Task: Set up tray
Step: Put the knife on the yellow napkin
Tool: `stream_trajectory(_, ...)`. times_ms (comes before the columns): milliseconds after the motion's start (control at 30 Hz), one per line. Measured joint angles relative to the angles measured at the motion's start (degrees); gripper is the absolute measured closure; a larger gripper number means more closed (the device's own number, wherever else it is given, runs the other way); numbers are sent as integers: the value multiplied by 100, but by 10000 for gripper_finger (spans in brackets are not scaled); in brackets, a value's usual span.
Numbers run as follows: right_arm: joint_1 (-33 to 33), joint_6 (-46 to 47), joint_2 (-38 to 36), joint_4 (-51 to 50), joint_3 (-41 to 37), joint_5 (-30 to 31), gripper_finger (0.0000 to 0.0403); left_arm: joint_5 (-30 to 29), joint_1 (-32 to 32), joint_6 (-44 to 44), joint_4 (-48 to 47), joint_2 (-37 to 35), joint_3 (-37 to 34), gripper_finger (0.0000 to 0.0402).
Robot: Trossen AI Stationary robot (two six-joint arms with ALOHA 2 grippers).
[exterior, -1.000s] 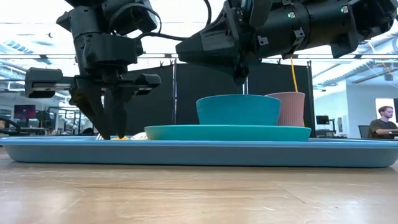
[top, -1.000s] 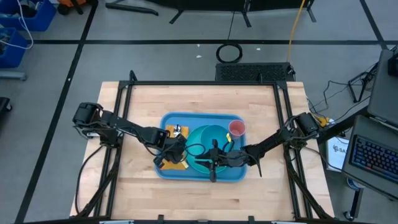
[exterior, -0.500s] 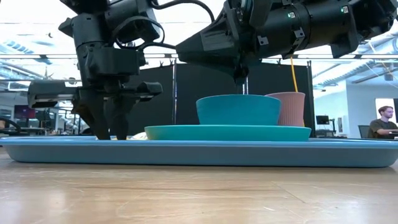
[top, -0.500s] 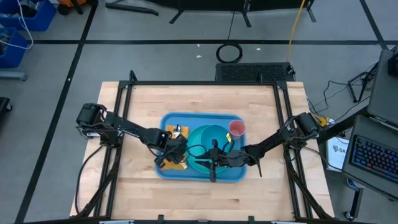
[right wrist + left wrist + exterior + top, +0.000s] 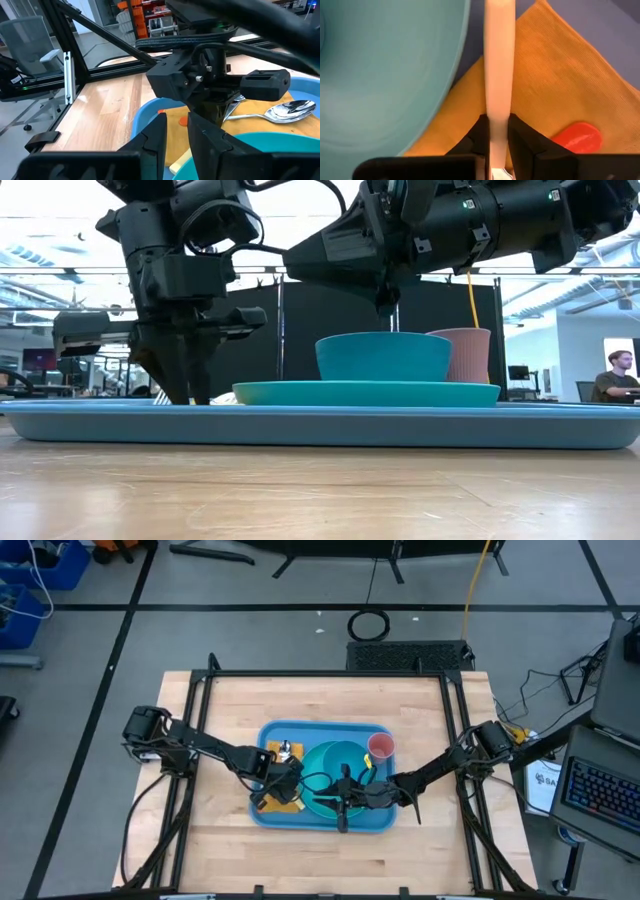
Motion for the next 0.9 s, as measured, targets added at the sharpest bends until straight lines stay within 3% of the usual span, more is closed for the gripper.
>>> stream_trajectory(267,-2,0,0,2,0,-1,332,-31,-7,-27,-26,0,0,359)
stream_trajectory(633,0,0,0,0,0,-1,332,-731,-344,240,-173,-4,0,359)
stream_trajectory(900,0,0,0,0,0,-1,332,-752,-513,617,-355,-185,0,359)
